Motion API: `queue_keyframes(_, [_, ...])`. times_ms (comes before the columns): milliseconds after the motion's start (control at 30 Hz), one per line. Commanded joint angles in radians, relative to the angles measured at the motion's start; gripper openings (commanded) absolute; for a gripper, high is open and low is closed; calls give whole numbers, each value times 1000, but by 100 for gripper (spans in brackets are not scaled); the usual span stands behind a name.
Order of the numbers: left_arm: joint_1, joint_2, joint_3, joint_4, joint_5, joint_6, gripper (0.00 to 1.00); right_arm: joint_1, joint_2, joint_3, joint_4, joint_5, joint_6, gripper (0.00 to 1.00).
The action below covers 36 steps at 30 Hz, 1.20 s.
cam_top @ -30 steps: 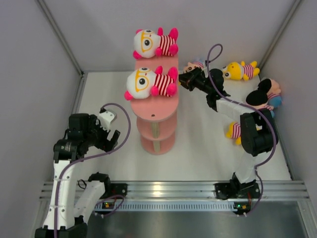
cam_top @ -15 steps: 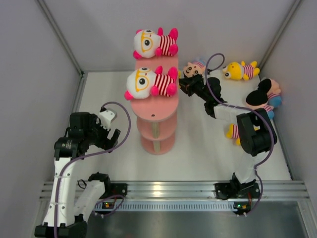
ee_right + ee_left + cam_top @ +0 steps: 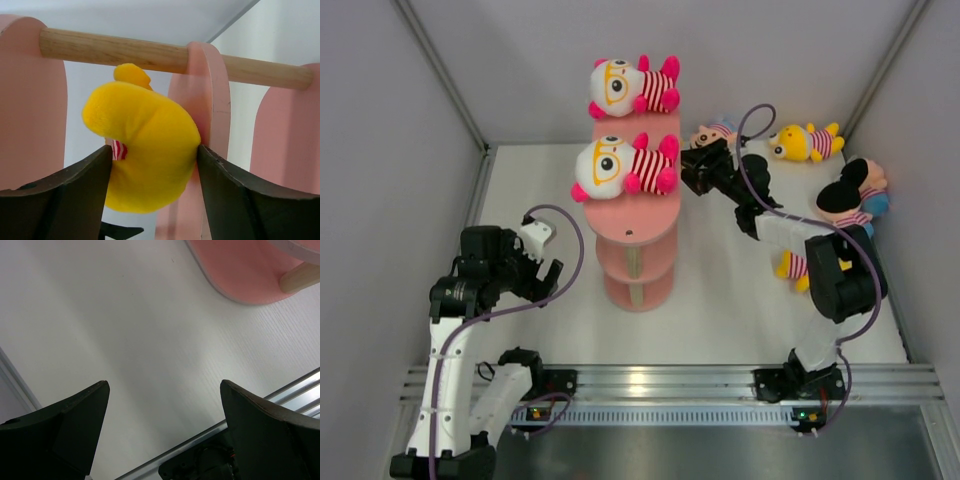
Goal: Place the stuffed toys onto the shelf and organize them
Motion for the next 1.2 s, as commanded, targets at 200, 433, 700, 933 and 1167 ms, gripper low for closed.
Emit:
queue_keyframes(200, [-3, -10, 3, 37, -1, -7, 98, -121, -185, 91, -317, -90, -278, 75])
queue_keyframes(433, [-3, 10, 3, 38, -15, -12, 99, -419, -203, 261, -643, 54, -600, 76])
queue_keyframes(700, [-3, 62, 15, 38, -78, -6, 99, -552, 270, 852, -942, 227, -905, 73])
queue_keyframes(933, [-3, 136, 27, 58, -122, -22, 99, -554, 592, 1229, -925, 236, -1035, 77])
queue_keyframes(1167, [-3, 176, 20, 78, -152, -24, 99, -538, 727, 1299, -971, 327, -1082, 78])
